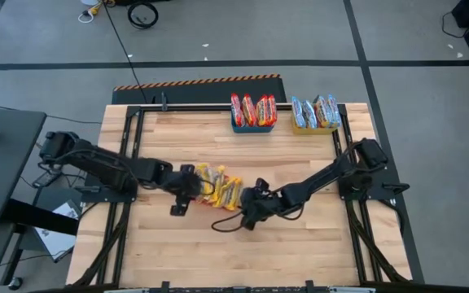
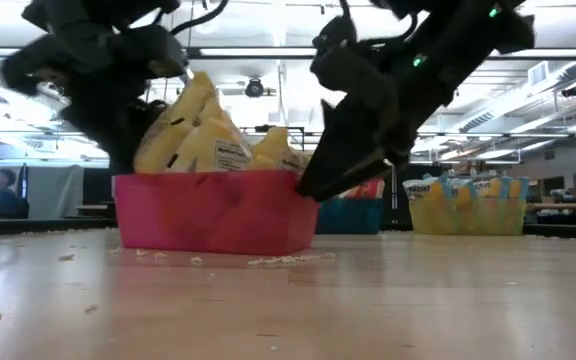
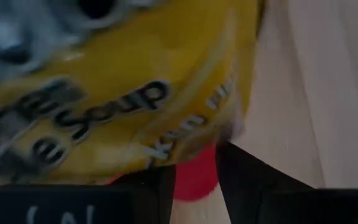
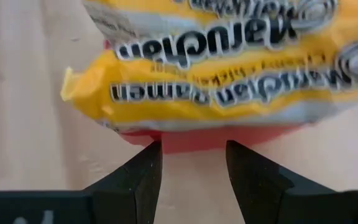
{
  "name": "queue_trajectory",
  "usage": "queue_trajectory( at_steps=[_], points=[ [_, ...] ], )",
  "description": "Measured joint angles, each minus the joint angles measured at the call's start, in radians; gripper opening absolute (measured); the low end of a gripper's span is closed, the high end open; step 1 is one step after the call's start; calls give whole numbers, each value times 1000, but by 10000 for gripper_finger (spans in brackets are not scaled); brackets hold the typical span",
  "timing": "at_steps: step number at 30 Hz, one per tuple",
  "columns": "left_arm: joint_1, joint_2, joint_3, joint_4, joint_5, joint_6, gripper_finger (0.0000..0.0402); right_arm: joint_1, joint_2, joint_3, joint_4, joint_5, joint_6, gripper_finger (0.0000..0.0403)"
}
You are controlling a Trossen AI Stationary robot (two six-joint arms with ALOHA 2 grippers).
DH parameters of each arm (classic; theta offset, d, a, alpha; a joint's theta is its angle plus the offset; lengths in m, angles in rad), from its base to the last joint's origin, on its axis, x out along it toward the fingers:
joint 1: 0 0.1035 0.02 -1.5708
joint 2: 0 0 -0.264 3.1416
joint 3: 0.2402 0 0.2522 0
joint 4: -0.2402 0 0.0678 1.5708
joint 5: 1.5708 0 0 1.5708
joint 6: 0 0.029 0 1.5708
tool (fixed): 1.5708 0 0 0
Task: Sort Maruchan noodles
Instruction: Move the red bin to the top left of the table
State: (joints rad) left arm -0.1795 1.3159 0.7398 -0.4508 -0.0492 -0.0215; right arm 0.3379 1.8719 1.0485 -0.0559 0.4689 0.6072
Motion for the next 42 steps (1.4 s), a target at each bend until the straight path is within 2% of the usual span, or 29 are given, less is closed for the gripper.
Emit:
queue_trajectory(
  at_steps=[4, 7, 10, 12, 17, 28, 31, 34, 37, 42],
  points=[
    [-29, 0, 40, -162, -40, -19, 116, -13, -9, -1, -37, -1, -71, 183],
    [-33, 0, 102, -350, -129, -19, 116, -15, -20, 0, -66, -18, -106, 183],
    [-28, -2, 152, -441, -207, -13, 116, -15, -20, 0, -67, -35, -133, 183],
    [-24, -4, 163, -417, -204, 2, 116, -15, -16, -1, -45, -47, -138, 183],
    [-25, -8, 148, -266, -111, 8, 116, -13, -14, -1, -20, -48, -170, 183],
    [47, -7, -44, 131, -123, 168, 116, -14, -13, -2, -4, -51, -309, 183],
    [46, -7, -23, 97, -105, 172, 116, -18, -13, -2, -14, -51, -339, 183],
    [42, -21, 47, -88, -84, 168, 116, -19, -14, 0, -62, -44, -376, 183],
    [47, -25, 115, -241, -147, 192, 116, -18, -14, 0, -161, -44, -382, 183],
    [120, -33, 107, -211, -178, 288, 116, -21, -15, 0, -201, -44, -377, 183]
  ],
)
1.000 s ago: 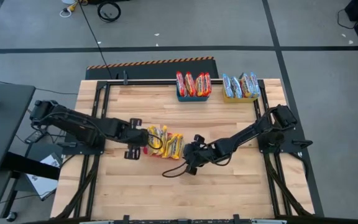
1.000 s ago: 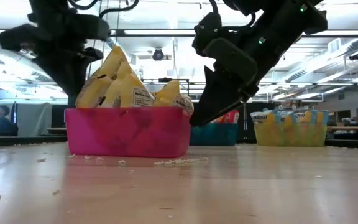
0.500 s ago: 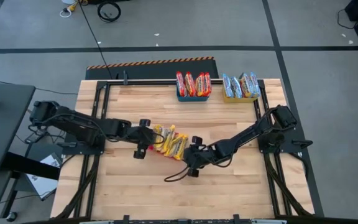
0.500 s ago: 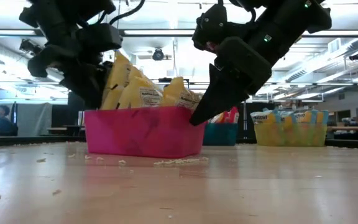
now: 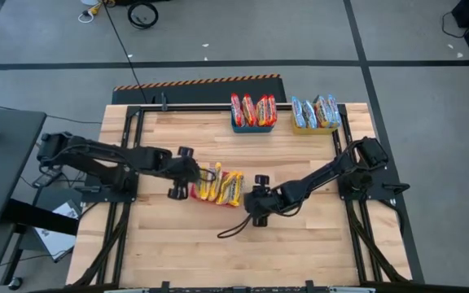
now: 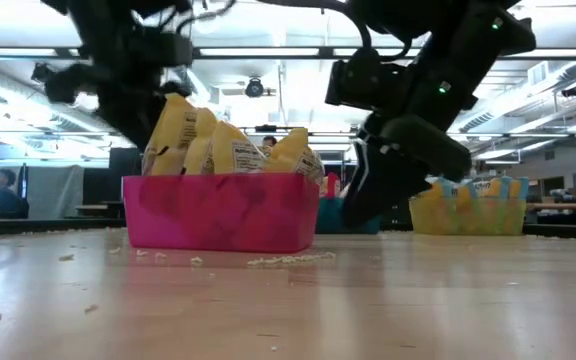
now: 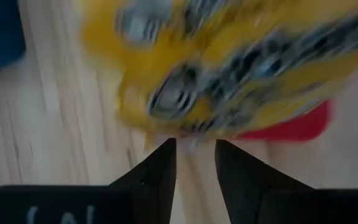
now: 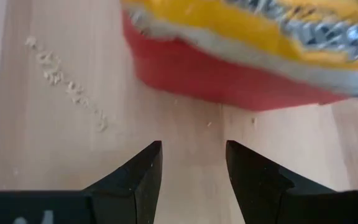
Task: Sort Maruchan noodles
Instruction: Move the red bin to the top left of the table
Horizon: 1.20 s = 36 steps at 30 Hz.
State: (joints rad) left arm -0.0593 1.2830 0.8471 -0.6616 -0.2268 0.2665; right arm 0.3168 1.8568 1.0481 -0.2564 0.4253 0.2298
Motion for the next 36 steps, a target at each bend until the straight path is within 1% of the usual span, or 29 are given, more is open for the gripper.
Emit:
queue_trajectory(
  at_steps=[2, 5, 8, 11, 14, 16, 18, 21, 24, 28, 31, 33, 34, 36],
  points=[
    [39, 18, -24, 23, -1, 14, 116, -3, 0, 0, 16, 9, -4, 183],
    [77, 46, -47, 66, 8, 33, 116, -12, 0, 0, 65, 26, -54, 183],
    [78, 78, -57, 181, 79, 44, 116, -32, 0, 0, 127, 26, -131, 183],
    [61, 119, -57, 279, 139, 65, 116, -55, -1, -4, 145, 20, -202, 183],
    [40, 165, -59, 319, 124, 93, 116, -72, -2, -5, 133, 14, -235, 183],
    [29, 177, -54, 309, 96, 96, 116, -79, -2, -5, 114, 12, -239, 183],
    [26, 175, -36, 261, 65, 65, 116, -81, -2, -4, 89, 19, -237, 183],
    [25, 141, -2, 105, 35, -17, 116, -83, -2, 1, 59, 35, -211, 183],
    [18, 88, 55, -8, 14, -113, 116, -82, -2, 1, 50, 34, -202, 183],
    [-21, 38, 85, -101, -4, -225, 116, -75, -10, 1, 48, 23, -206, 183],
    [-69, 15, 77, -91, -5, -285, 116, -75, -25, 1, 46, 23, -238, 183],
    [-100, 20, 49, -61, 12, -321, 116, -82, -31, 1, 44, 36, -272, 183],
    [-112, 23, 26, -28, 21, -341, 116, -88, -33, 0, 46, 46, -291, 183],
    [-127, 33, -25, 111, 24, -363, 116, -108, -33, 1, 66, 50, -311, 183]
  ],
)
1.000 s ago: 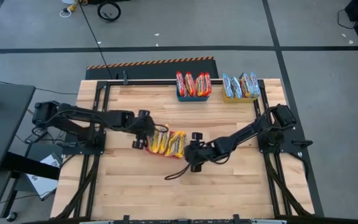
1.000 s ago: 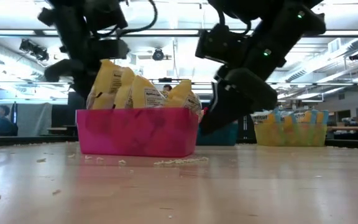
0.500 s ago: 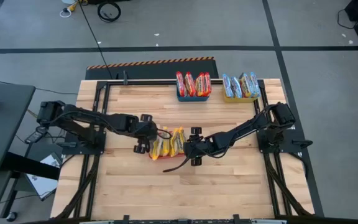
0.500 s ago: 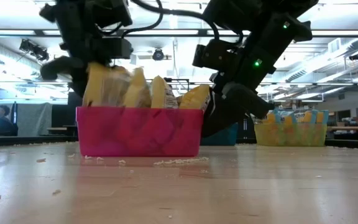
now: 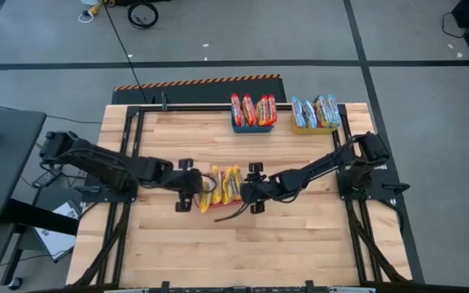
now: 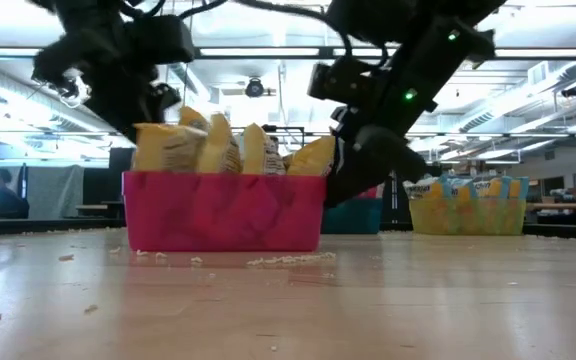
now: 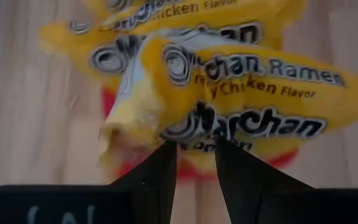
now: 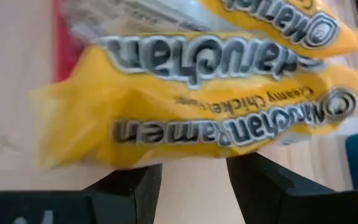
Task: Sort Maruchan noodles
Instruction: Move the red bin to the top left of the table
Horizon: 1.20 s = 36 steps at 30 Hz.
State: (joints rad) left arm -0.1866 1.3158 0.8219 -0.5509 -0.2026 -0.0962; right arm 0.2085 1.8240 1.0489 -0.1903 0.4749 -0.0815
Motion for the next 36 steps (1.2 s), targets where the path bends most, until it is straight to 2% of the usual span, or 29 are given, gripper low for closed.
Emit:
queue_trajectory(
  at_steps=[3, 6, 13, 18, 22, 24, 26, 31, 36],
  points=[
    [3, 5, -90, 185, -6, -2, 116, -31, 6, -3, 41, -54, -12, 183],
    [31, 13, -117, 221, -34, 9, 116, -47, 8, -6, 69, -132, -13, 183],
    [123, 12, -75, -11, -211, 30, 116, -18, 4, 2, 148, -188, -7, 183],
    [149, 12, 9, -179, -213, 18, 116, 4, -2, 1, 168, -173, -5, 183],
    [109, 12, 127, -389, -214, -88, 116, 6, -6, 0, 152, -102, 34, 183],
    [66, 12, 173, -452, -212, -142, 116, -4, 2, 0, 162, -125, 60, 183],
    [14, 12, 201, -484, -205, -182, 116, -17, 5, 0, 149, -203, 85, 183],
    [-121, 11, 206, -465, -52, -218, 116, -22, 5, -10, 122, -389, 128, 183],
    [-217, 11, 129, -244, 212, -281, 116, -5, 6, -11, 180, -431, 142, 183]
  ],
)
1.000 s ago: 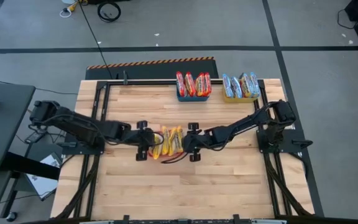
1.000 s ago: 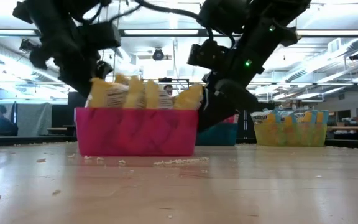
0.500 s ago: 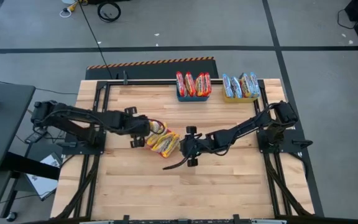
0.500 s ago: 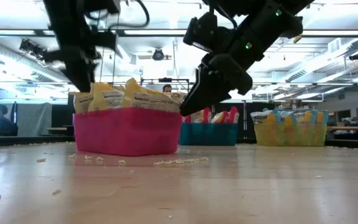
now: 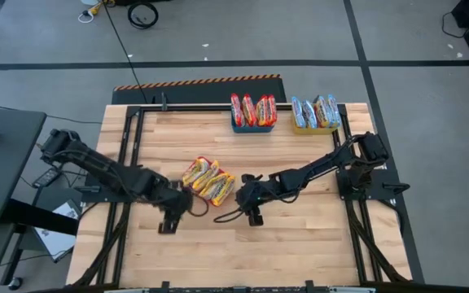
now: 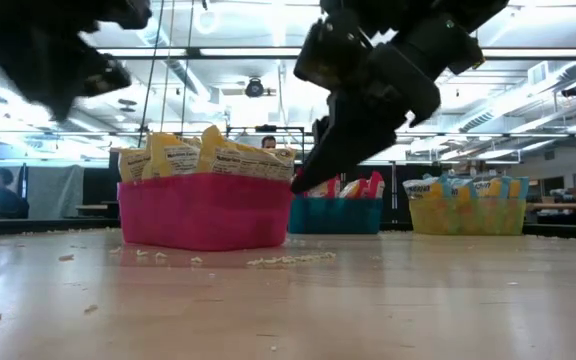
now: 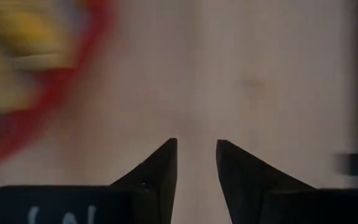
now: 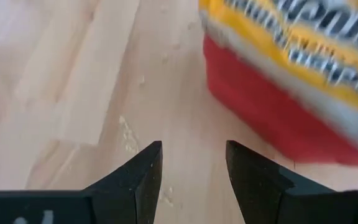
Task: Sort Maruchan noodles
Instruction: Move the red bin to the top left of the table
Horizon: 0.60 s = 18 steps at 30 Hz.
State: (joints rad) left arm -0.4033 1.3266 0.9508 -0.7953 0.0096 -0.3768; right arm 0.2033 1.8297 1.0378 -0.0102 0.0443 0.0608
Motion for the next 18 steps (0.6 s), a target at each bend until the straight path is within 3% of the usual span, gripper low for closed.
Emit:
queue_trajectory(
  at_steps=[3, 7, 13, 15, 18],
  points=[
    [-35, 0, -79, 217, 156, -57, 116, -1, 0, 0, 47, 9, -9, 183],
    [-71, 0, -198, 507, 184, -146, 116, -16, 19, 1, 51, -12, -10, 183],
    [-129, 0, -317, 673, 71, -216, 116, 3, 90, 3, 60, -63, 57, 183],
    [-134, 0, -345, 713, 14, -214, 116, 13, 108, 6, 93, -13, 56, 183],
    [-130, 0, -373, 744, -78, -204, 116, 18, 123, 8, 174, 164, 42, 183]
  ],
)
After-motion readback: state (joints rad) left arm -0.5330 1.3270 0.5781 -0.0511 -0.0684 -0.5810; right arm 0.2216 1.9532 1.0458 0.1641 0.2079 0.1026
